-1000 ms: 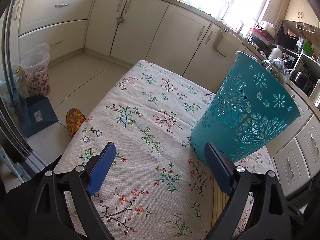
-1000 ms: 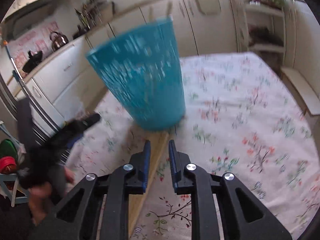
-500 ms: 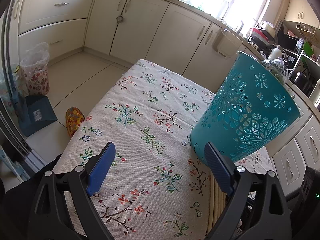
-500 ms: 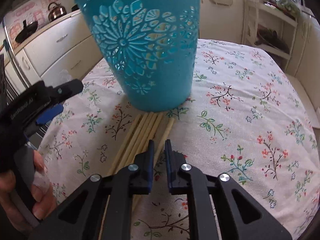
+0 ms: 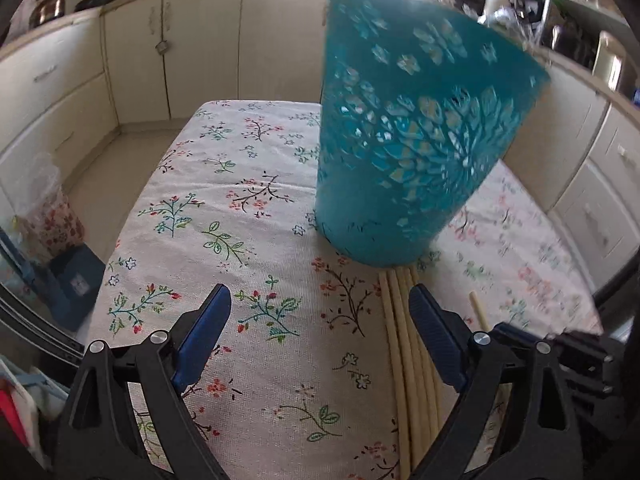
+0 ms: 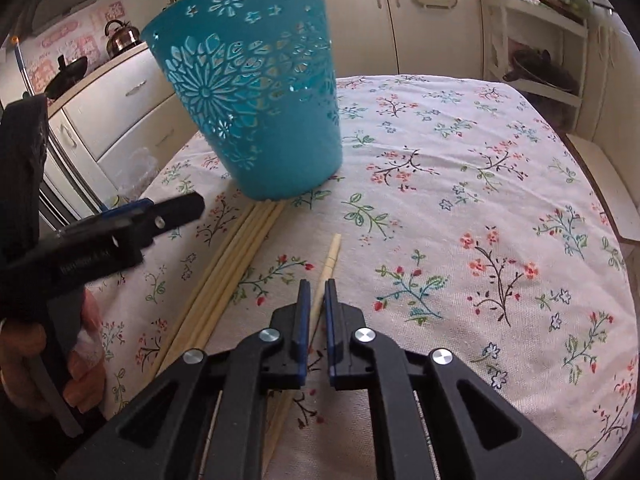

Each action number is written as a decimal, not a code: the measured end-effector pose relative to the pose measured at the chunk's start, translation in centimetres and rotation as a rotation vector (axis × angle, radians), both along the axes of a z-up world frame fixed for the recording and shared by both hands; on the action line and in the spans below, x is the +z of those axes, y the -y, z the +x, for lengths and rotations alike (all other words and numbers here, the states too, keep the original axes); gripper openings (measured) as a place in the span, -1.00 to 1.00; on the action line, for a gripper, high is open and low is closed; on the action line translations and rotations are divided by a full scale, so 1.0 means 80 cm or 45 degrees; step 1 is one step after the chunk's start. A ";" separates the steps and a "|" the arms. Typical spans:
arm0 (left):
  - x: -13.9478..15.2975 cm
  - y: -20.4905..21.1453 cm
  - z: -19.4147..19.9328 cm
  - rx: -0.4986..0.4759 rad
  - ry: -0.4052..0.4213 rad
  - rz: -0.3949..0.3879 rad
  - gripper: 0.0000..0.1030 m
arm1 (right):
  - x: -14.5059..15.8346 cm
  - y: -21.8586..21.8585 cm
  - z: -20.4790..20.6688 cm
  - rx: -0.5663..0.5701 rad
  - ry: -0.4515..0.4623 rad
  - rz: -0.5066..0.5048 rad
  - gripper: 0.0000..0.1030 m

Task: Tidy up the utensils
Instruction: 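Lower the left gripper to the bundle and close on another stick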

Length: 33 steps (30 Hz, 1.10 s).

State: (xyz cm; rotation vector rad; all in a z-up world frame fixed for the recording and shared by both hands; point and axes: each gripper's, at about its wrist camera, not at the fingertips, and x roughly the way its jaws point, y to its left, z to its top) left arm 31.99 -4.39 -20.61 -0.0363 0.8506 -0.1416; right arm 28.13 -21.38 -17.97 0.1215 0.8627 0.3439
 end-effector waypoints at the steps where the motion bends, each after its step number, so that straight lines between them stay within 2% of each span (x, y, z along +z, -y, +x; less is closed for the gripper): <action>1: -0.002 0.005 0.002 -0.009 -0.013 0.041 0.68 | 0.000 0.000 0.000 -0.001 0.003 0.002 -0.88; 8: -0.013 0.032 0.008 -0.039 -0.091 0.236 0.63 | -0.001 0.007 0.002 -0.002 -0.003 0.053 -0.88; 12: -0.016 0.039 0.011 -0.055 -0.123 0.267 0.59 | -0.002 0.010 0.003 -0.002 -0.005 0.070 -0.88; 16: -0.016 0.038 0.014 -0.048 -0.126 0.253 0.49 | -0.003 0.012 0.003 -0.001 -0.008 0.084 -0.88; 19: -0.015 0.039 0.016 -0.061 -0.131 0.242 0.23 | -0.001 0.010 0.005 -0.001 -0.013 0.064 -0.88; 21: -0.013 0.046 0.019 -0.094 -0.134 0.242 -0.04 | 0.000 0.009 0.008 -0.011 -0.035 0.061 -0.88; 22: -0.013 0.049 0.021 -0.107 -0.136 0.239 -0.11 | 0.001 0.008 0.012 -0.018 -0.048 0.056 -0.88; 24: -0.013 0.053 0.023 -0.130 -0.147 0.205 -0.45 | 0.003 0.002 0.018 -0.016 -0.052 0.018 -0.88; 27: -0.012 0.052 0.023 -0.146 -0.152 0.159 -0.85 | 0.004 -0.006 0.021 0.003 -0.043 -0.030 -0.87; 33: -0.012 0.019 0.005 -0.031 -0.152 0.038 -0.88 | 0.005 -0.007 0.014 0.131 -0.052 -0.067 -0.86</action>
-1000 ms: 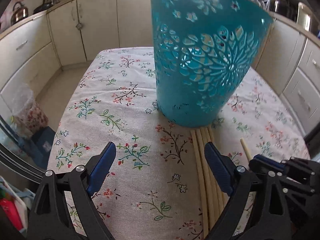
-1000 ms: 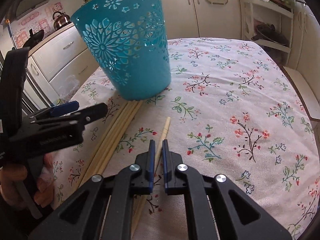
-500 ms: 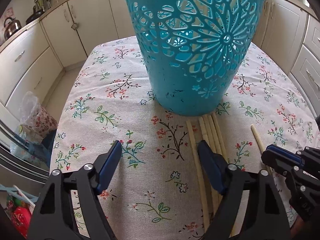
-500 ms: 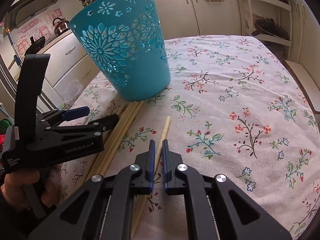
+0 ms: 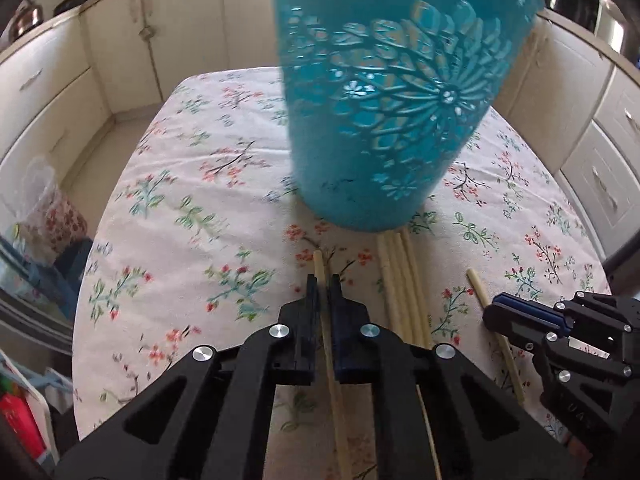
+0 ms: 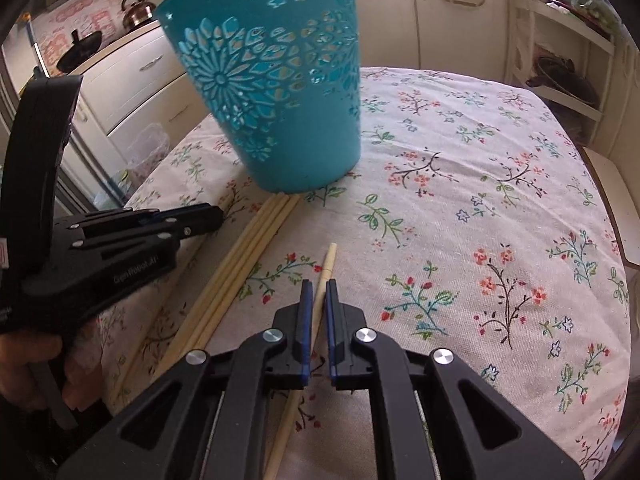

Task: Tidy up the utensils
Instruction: 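Lower the left gripper to the bundle and close on another stick, then lift the stick with the left gripper over the basket and open to drop it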

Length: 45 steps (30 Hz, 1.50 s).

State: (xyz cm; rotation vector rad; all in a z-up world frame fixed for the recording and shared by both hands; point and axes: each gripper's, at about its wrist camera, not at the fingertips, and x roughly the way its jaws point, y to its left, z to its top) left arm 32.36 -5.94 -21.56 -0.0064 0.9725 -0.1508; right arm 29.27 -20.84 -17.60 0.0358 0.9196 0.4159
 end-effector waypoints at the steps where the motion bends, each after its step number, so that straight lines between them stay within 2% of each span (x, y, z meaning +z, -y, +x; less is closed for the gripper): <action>1: 0.000 -0.003 -0.001 0.008 -0.006 -0.012 -0.88 | 0.001 0.001 0.000 0.005 -0.008 -0.002 -0.86; 6: 0.000 -0.009 0.007 0.026 -0.041 -0.032 -0.88 | -0.002 0.000 0.003 -0.033 -0.006 0.023 -0.86; 12: -0.001 -0.002 0.015 -0.010 -0.037 0.036 -0.89 | -0.005 0.004 0.000 -0.060 0.025 0.056 -0.88; 15: 0.001 -0.013 0.012 -0.003 -0.045 -0.012 -0.91 | -0.004 0.000 -0.001 -0.058 0.043 0.024 -0.88; 18: 0.013 -0.027 0.005 0.003 0.000 -0.112 -0.91 | -0.003 -0.005 -0.002 -0.056 0.060 -0.010 -0.88; 23: 0.064 -0.050 -0.018 0.002 0.190 -0.263 -0.91 | -0.004 -0.002 0.000 -0.060 0.048 0.016 -0.88; 31: 0.176 -0.070 -0.044 0.007 0.503 -0.449 -0.91 | -0.005 0.007 0.003 -0.069 0.022 0.082 -0.88; 35: 0.232 -0.065 -0.042 -0.006 0.661 -0.497 -0.91 | -0.004 0.005 0.002 -0.069 0.028 0.073 -0.88; 38: 0.268 -0.053 -0.023 0.004 0.769 -0.488 -0.91 | -0.005 0.005 0.002 -0.069 0.027 0.076 -0.88; 45: 0.322 -0.043 0.018 0.137 0.963 -0.529 -0.91 | -0.005 0.006 0.002 -0.070 0.026 0.082 -0.88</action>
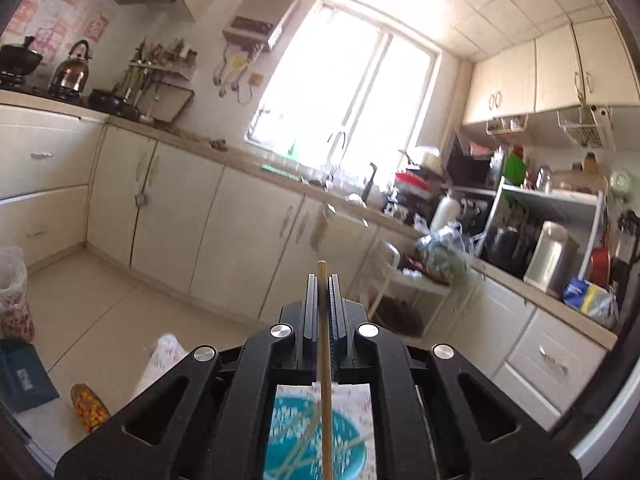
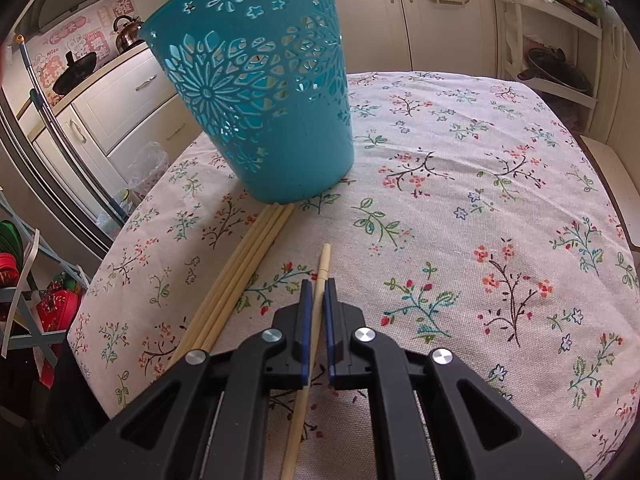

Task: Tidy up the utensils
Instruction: 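Lift the stick with the left gripper over the basket and open to drop it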

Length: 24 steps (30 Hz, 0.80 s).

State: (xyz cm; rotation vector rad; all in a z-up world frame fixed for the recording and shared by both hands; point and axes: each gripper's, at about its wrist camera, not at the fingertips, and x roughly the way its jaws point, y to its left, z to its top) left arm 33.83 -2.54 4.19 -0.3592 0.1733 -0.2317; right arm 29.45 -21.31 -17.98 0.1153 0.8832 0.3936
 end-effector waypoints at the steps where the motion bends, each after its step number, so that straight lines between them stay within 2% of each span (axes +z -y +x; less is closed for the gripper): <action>1: 0.003 0.003 0.007 0.024 0.018 0.004 -0.91 | 0.000 0.000 0.000 0.000 -0.001 0.004 -0.88; 5: -0.003 0.017 0.039 0.120 0.035 0.066 -0.91 | -0.001 0.002 0.001 -0.002 -0.007 0.021 -0.88; 12: -0.044 0.012 0.076 0.174 -0.046 0.044 -0.91 | 0.000 0.003 0.001 -0.003 -0.008 0.026 -0.88; 19: -0.069 0.020 0.076 0.147 -0.088 0.112 -0.91 | 0.000 0.005 0.002 -0.003 -0.015 0.045 -0.88; 24: -0.090 0.029 0.069 0.090 -0.166 0.215 -0.91 | 0.000 0.005 0.002 -0.001 -0.013 0.039 -0.88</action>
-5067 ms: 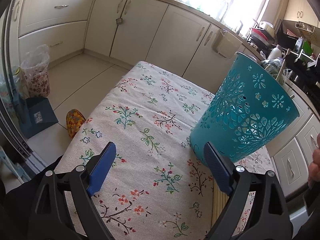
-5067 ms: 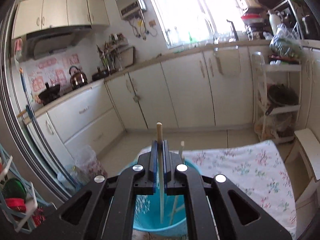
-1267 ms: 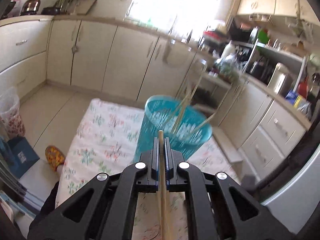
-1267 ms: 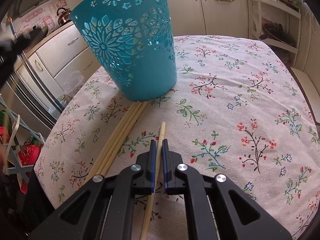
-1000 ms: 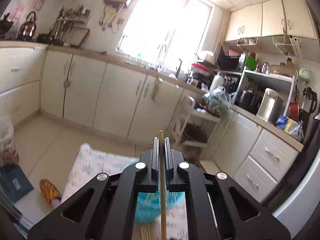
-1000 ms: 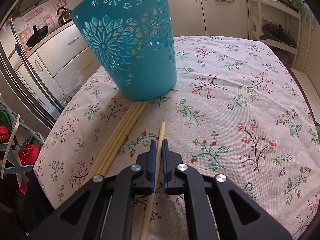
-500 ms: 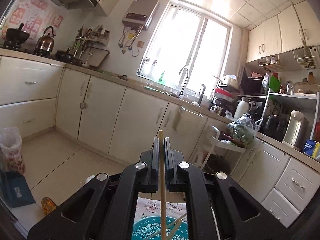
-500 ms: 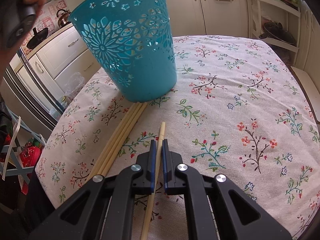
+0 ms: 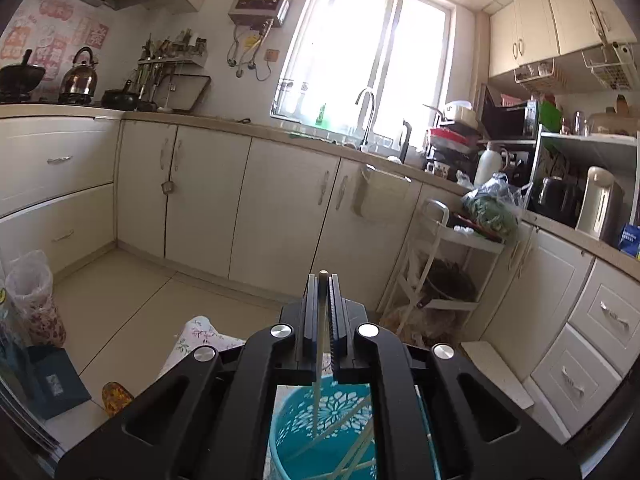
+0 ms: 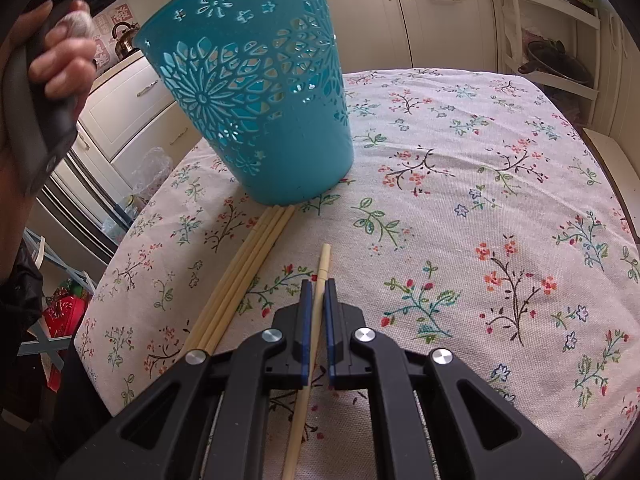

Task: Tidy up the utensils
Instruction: 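Lift the stick with the left gripper over the basket and open to drop it, then lift the held stick with the right gripper over the basket and open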

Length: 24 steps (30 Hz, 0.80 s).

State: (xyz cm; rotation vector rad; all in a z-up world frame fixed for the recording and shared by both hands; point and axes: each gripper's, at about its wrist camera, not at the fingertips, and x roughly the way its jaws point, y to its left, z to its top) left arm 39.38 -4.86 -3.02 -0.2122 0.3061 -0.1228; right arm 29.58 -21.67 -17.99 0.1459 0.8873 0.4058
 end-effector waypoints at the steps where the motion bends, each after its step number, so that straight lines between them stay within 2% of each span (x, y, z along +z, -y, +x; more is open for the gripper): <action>1: -0.005 0.002 0.000 -0.022 -0.035 0.026 -0.90 | 0.000 -0.001 0.000 0.000 0.001 -0.004 -0.88; 4: -0.017 0.003 -0.007 -0.060 -0.095 0.085 -0.90 | 0.000 -0.003 0.000 0.001 0.005 -0.016 -0.88; 6: -0.018 -0.008 -0.021 -0.057 -0.100 0.076 -0.85 | 0.000 -0.004 0.000 0.005 0.004 -0.017 -0.87; 7: -0.018 -0.015 -0.028 -0.048 -0.098 0.065 -0.72 | 0.000 -0.004 0.000 0.008 0.002 -0.015 -0.85; 9: -0.017 -0.035 -0.049 -0.006 -0.077 0.032 -0.21 | 0.001 -0.006 -0.002 0.018 -0.001 -0.016 -0.76; 11: -0.018 -0.059 -0.072 0.044 -0.048 -0.006 -0.02 | 0.003 -0.010 -0.007 0.032 0.008 -0.038 -0.63; 13: -0.028 -0.085 -0.092 0.087 -0.055 -0.053 0.05 | 0.004 -0.017 -0.012 0.041 0.026 -0.086 -0.62; 15: -0.047 -0.105 -0.104 0.127 -0.098 -0.087 0.16 | 0.005 -0.026 -0.013 0.049 0.041 -0.153 -0.62; 18: -0.097 -0.125 -0.105 0.149 -0.250 -0.145 0.23 | 0.006 -0.043 -0.016 0.078 0.078 -0.304 -0.67; 20: -0.132 -0.129 -0.102 0.148 -0.345 -0.169 0.23 | 0.007 -0.044 -0.015 0.082 0.070 -0.321 -0.67; 24: -0.180 -0.120 -0.095 0.119 -0.463 -0.162 0.24 | 0.007 -0.037 -0.013 0.075 0.066 -0.325 -0.86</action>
